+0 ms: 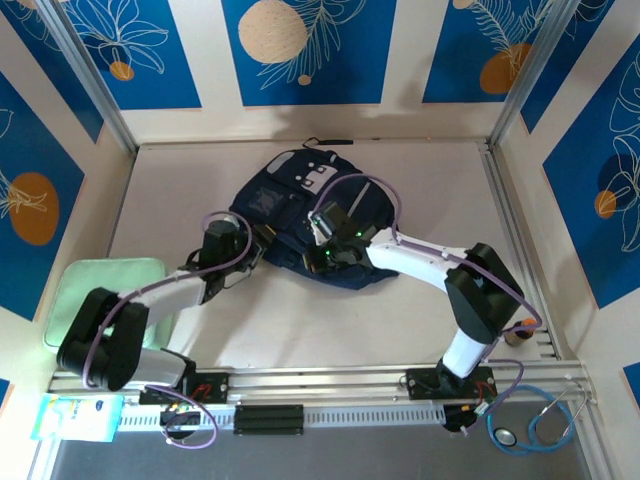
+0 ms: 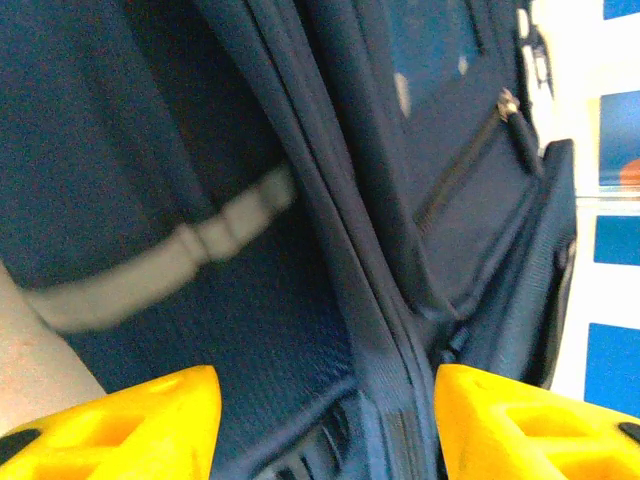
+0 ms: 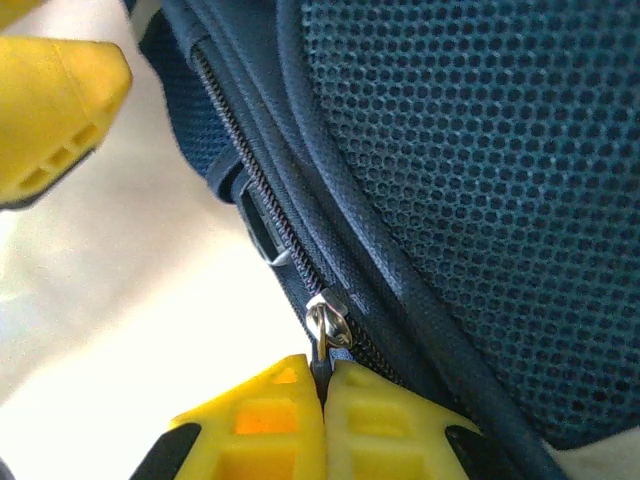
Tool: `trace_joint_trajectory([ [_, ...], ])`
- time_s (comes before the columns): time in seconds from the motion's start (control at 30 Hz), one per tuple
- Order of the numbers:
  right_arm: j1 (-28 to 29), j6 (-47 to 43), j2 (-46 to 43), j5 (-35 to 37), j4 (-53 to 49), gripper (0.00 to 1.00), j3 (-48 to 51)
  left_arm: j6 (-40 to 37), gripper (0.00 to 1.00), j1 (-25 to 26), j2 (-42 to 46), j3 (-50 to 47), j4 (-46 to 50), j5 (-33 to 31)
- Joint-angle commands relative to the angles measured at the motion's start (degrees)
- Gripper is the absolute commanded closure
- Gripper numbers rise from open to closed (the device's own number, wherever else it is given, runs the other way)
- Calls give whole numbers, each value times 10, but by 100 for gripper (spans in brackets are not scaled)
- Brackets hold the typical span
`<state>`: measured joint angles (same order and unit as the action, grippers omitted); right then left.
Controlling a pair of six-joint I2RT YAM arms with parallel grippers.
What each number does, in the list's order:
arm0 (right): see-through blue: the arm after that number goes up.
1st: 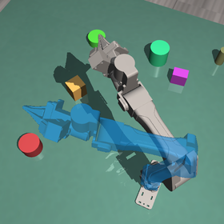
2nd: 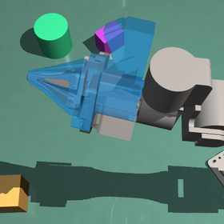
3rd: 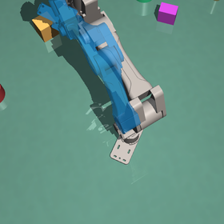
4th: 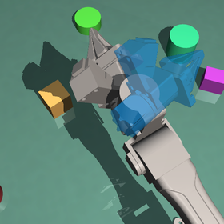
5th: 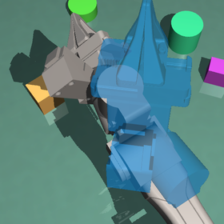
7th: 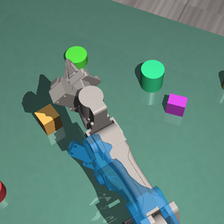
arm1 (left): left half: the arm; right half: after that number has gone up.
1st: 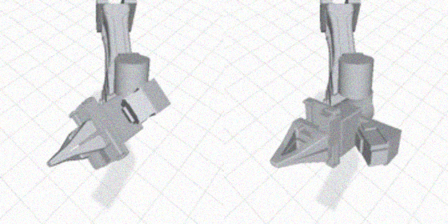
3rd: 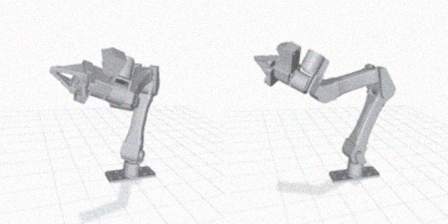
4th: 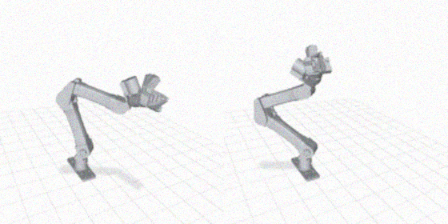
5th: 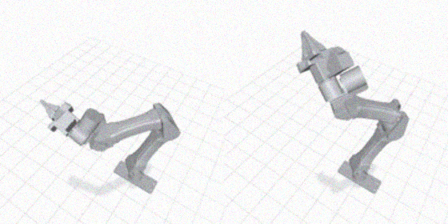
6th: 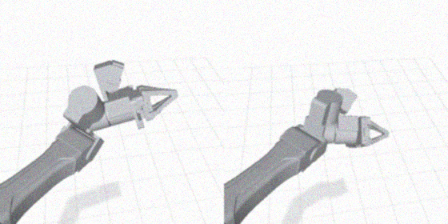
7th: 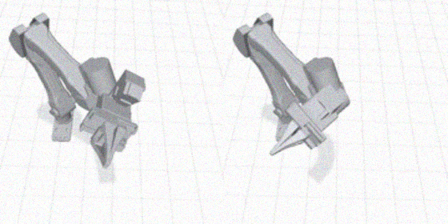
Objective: Pack the student bag
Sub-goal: Zip the student bag at the center of the table.
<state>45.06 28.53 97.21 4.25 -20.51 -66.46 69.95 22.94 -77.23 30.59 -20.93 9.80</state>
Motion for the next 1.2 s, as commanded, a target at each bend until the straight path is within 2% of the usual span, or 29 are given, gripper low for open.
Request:
trace_joint_trajectory([
  [0.0,5,2,15,-54,33,100,-41,0,42,12,37,-8,14,-19],
  [0.17,1,8,29,-84,43,100,-57,38,42,47,30,0,-16,-18],
  [0.33,-6,14,29,-107,50,100,-56,73,45,79,-17,12,-58,-28],
  [0.6,-2,7,17,-99,43,100,-46,80,56,83,-94,46,-109,-39],
  [0.67,1,2,15,-87,32,100,-46,76,62,82,-111,60,-117,-37],
  [0.77,6,-1,9,-61,11,100,-34,70,75,82,-129,84,-116,-37],
  [0.93,3,6,-26,21,-29,100,16,70,96,68,-132,83,-119,-39],
  [1.0,0,10,-42,52,-43,100,39,69,100,61,-129,80,-119,-35],
  [1.17,-20,22,-85,100,-63,100,95,52,100,49,-113,83,-96,-32],
])
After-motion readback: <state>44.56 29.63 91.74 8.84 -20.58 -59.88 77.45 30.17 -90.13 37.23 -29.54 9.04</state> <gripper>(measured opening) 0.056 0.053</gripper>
